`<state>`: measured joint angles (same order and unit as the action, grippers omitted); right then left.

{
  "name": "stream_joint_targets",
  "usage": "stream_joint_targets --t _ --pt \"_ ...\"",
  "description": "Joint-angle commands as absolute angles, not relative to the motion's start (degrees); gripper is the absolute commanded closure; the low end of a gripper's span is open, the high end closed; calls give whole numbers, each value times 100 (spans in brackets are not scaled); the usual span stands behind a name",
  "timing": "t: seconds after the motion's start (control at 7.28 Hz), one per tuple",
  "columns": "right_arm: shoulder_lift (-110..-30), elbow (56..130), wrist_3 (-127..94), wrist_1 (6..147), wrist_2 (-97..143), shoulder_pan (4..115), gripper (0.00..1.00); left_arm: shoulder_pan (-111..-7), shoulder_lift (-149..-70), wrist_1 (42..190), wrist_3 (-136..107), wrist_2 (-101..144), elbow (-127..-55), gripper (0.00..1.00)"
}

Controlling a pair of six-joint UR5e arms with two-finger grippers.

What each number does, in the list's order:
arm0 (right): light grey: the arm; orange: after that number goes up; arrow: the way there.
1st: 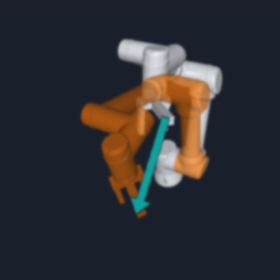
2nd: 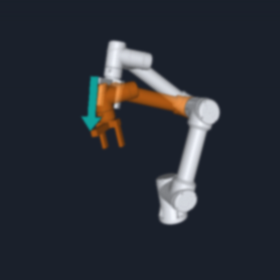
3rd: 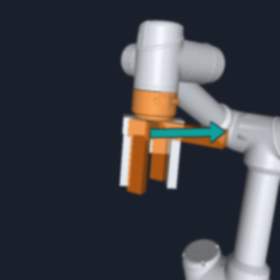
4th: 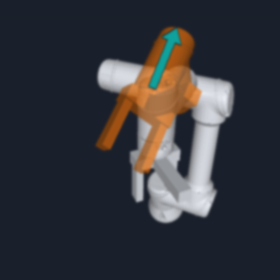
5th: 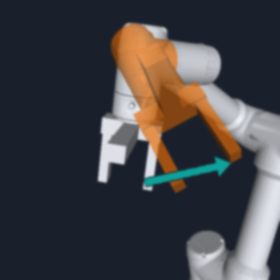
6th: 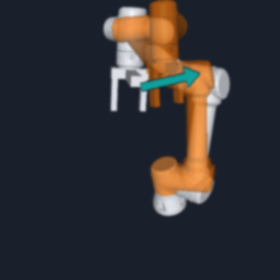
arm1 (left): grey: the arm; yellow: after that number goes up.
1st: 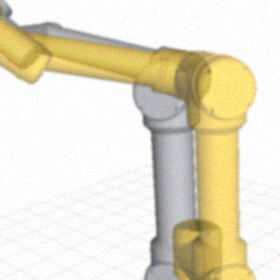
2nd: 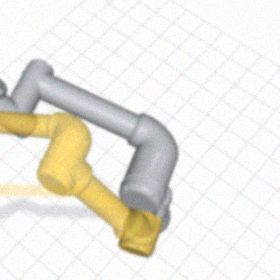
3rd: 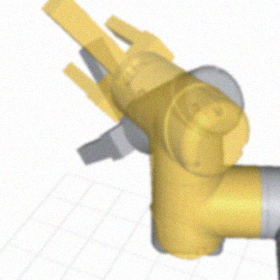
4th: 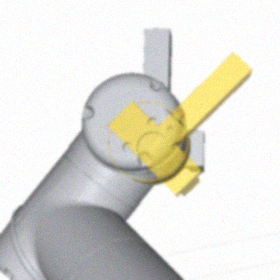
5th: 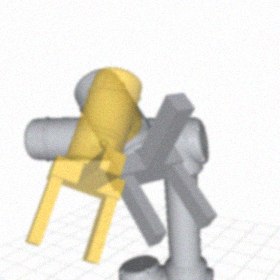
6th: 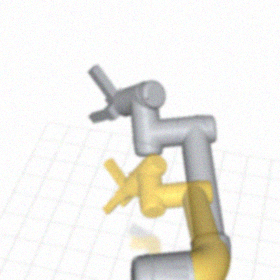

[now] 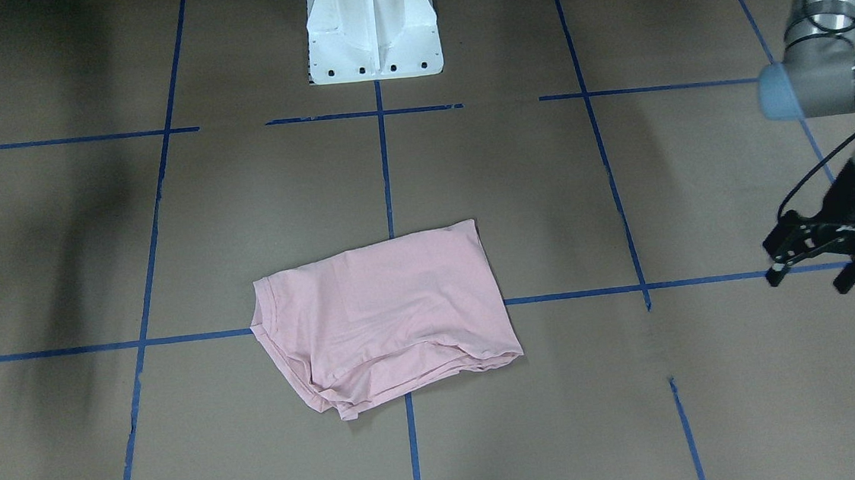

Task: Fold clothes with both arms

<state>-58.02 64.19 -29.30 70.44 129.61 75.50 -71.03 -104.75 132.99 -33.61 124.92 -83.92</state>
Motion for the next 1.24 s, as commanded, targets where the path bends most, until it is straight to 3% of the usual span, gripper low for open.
stream_joint_targets --t 0.0,0.14,0.41,0.55,0.69,1.1 --pt "-6711 7518 -1149 8387 13645 8530 0 -8197 -9917 13280 -2576 13872 -8629 0" --pt "-7246 8080 -890 8533 13667 8569 0 -8235 -9601 13219 -2575 14156 -8866 0" --pt "-7888 8636 -879 8464 13693 8569 0 -8209 -9449 12973 -2549 14089 -8913 0" --pt "-7962 8831 -888 8516 13693 8569 0 -8252 -9004 12999 -2323 13941 -9199 0" --pt "-7963 8850 -888 8534 13667 8569 0 -8140 -8696 12947 -2112 13896 -9489 0" --pt "-7954 8824 -862 8552 13623 8421 0 -8192 -8719 11720 -1363 13896 -9501 0"
